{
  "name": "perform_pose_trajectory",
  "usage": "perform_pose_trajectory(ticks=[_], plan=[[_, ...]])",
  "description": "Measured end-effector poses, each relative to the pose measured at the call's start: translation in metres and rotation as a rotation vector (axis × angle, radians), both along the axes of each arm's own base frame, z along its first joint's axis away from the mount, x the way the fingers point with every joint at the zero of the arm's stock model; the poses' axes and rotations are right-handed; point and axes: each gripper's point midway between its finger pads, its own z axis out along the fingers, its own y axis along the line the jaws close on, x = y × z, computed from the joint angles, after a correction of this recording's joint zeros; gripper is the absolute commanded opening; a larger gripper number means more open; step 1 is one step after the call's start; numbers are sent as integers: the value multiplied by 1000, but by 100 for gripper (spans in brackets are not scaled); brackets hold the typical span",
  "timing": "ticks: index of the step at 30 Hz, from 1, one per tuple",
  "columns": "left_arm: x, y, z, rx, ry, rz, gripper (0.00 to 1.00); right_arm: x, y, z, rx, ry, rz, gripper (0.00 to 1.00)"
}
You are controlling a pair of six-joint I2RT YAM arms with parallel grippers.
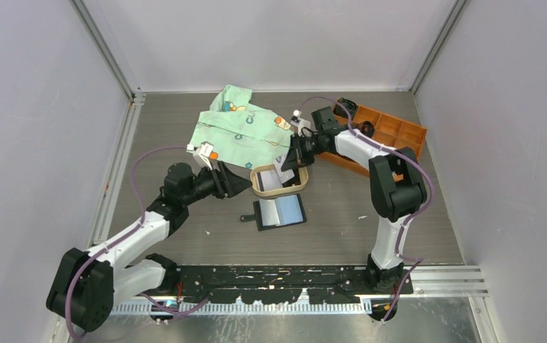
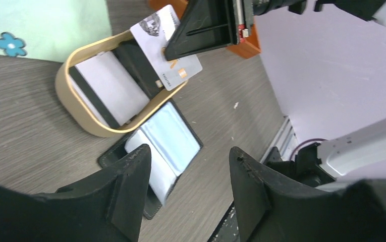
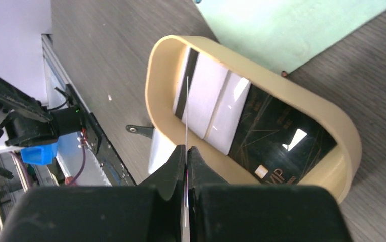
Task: Put the credit cards into the card holder
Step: Pick up the credit card from the storage box, then insert the credit card into the card holder.
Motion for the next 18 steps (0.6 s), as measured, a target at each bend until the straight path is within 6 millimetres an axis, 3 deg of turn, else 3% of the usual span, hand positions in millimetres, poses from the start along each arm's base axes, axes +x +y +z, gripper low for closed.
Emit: perform_pose_trajectory(ticks=[4,10,18], plan=[[-11,-1,18,-81,-86,-22,61,-10,0,19,49,-48,37,2],[-26,2,51,-222,-219,-30,74,-29,2,59,153,-157,93,2],[-38,5,85,-350,-314,-36,76,-53,4,95,275,-280,170,2]])
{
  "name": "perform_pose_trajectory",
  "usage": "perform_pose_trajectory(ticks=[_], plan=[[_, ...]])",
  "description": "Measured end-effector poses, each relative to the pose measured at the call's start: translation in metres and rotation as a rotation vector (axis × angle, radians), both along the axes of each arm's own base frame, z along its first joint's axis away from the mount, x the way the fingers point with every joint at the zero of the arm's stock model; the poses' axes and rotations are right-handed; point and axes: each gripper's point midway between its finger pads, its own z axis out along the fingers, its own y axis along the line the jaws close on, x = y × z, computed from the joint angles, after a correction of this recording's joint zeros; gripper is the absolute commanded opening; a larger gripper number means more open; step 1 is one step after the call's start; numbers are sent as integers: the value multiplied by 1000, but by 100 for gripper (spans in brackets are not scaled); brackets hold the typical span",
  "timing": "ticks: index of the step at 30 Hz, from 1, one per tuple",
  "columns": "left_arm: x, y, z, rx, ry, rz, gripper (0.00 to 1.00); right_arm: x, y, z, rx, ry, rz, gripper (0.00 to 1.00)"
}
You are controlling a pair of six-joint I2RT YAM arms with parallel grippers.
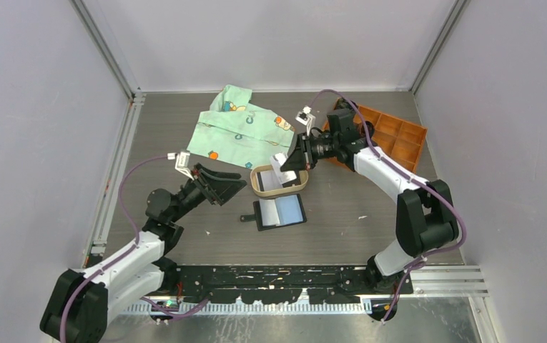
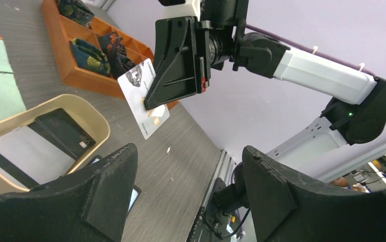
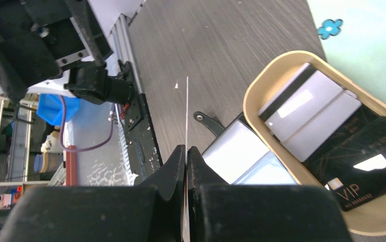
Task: Put the credit cards into the card holder
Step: Insert the credit card into the card holder.
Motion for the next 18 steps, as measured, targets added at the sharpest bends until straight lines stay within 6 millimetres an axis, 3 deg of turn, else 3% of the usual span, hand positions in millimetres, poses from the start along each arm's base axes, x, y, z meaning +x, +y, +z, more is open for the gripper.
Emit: perform_pose_trajectory(ticks=[18], plan=[[4,-18,-12,-95,38,-61,69,-51,21,22,154,-53,228,1]])
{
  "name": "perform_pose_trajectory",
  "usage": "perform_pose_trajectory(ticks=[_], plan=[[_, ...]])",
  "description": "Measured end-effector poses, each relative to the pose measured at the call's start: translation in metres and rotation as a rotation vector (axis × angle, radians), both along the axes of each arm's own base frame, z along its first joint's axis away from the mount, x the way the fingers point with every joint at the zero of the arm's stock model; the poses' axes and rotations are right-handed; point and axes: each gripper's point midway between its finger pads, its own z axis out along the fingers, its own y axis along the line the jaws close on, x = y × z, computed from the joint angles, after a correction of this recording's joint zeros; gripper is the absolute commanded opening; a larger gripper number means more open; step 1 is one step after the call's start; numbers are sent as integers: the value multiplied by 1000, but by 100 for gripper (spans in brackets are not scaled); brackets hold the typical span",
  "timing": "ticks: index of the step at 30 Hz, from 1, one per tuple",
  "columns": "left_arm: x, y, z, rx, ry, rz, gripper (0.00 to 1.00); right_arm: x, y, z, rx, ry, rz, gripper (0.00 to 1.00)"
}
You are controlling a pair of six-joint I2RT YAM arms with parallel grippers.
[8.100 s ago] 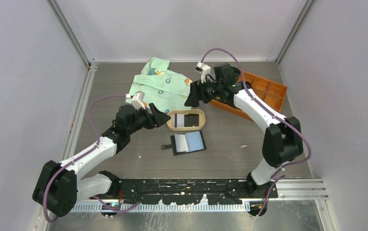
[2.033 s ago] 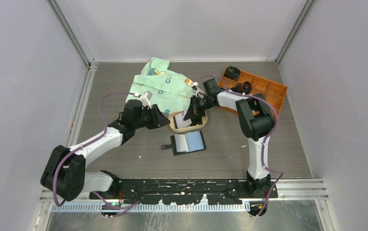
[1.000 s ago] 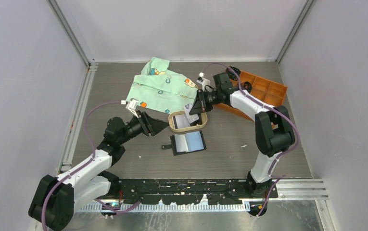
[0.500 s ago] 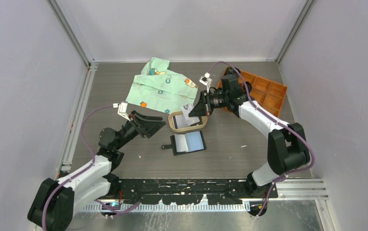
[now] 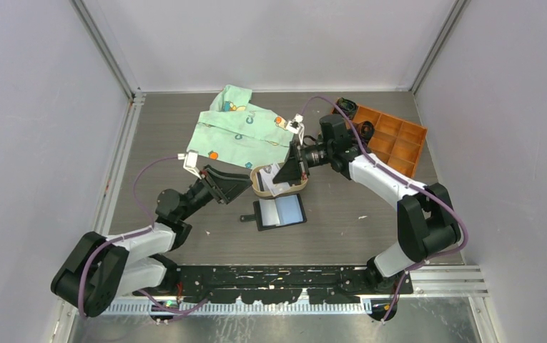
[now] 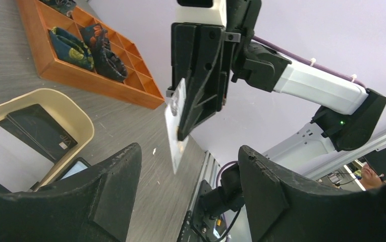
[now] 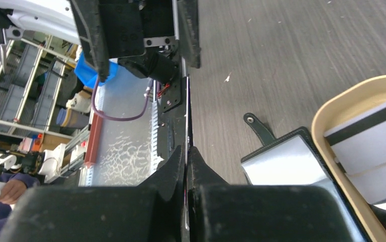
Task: Put the credit cards into the card holder
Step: Insert the credit card into the card holder.
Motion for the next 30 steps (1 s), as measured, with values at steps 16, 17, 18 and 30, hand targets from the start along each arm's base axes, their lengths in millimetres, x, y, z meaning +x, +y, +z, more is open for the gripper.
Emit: perform_pose_trajectory(ticks=[16,17,18,30], plan=[[13,-27,-13,31,34,-27,41,-34,16,-1,-4,-1,131,2],[13,-28,-12,29,32,-31,39,-35,16,-1,-4,-2,134,2],[12,-31,-10,27,25,-41,38,-36,16,-2,-5,-1,135,2],[0,-46,-13,35,7,-128,31,-35,16,-4,-12,5,138,2]])
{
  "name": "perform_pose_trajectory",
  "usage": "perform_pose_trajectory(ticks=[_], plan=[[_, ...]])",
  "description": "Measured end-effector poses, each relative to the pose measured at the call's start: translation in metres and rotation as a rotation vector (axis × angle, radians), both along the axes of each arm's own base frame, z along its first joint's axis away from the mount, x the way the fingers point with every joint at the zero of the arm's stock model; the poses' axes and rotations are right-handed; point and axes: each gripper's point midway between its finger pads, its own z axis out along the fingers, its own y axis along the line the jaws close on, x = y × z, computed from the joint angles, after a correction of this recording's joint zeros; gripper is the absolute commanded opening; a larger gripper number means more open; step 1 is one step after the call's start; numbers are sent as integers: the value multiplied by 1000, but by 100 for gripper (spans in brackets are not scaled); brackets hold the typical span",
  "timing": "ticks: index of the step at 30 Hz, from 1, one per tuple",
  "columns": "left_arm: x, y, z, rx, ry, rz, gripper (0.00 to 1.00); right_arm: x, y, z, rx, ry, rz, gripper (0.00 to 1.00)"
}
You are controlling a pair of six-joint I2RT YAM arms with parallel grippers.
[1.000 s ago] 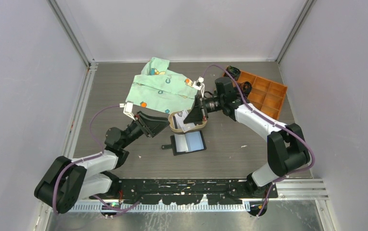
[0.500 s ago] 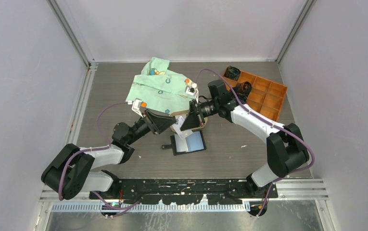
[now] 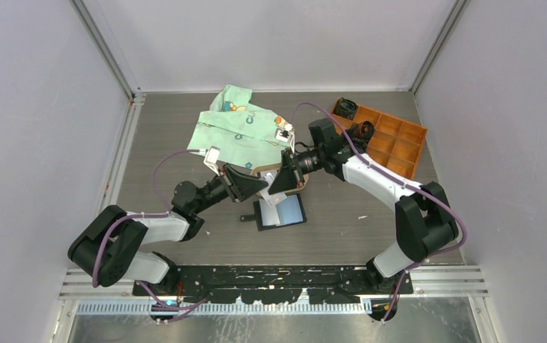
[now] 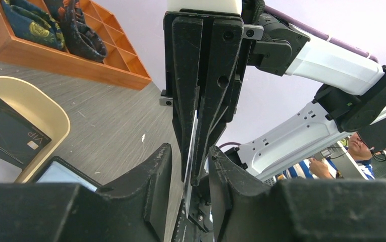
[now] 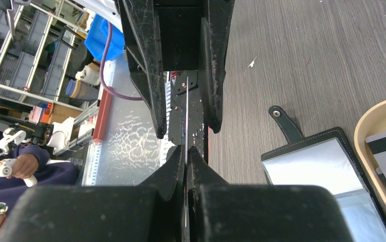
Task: Put the credit cards into the card holder
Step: Insert the credit card into the card holder.
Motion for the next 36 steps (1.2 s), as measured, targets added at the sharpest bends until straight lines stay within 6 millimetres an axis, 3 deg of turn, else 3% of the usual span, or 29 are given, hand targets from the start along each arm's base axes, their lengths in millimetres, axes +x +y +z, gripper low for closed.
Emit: perform_pose_trajectory(ticks=[6,8,9,12,15,20,25,28,31,36], plan=[[-1,0,0,0,-3,-3,2,0,0,-1,-2,-3,2,2],[-1,0,0,1,-5,-5,0,-1,-1,-1,-3,-5,4,3],[-2,0,0,1,-5,-7,0,-1,-1,-1,-3,-6,5,6],[-2,1,-2,4,-2,-8,0,-1,-2,-3,-5,-22,7,31],[1,10,-9,17,20,2,0,3,-7,-12,-40,-89,2,49],[9,34,-31,71,133,69,0,28,-39,-41,-196,-358,-40,60],[1,39,-57,169,257,77,0,38,-77,-67,-328,-626,-17,64],[-1,42,-70,210,315,93,0,32,-95,-98,-395,-734,80,63],[-3,40,-84,245,369,95,0,27,-109,-127,-466,-778,176,60],[-3,34,-107,286,445,90,0,35,-117,-151,-568,-854,256,59]])
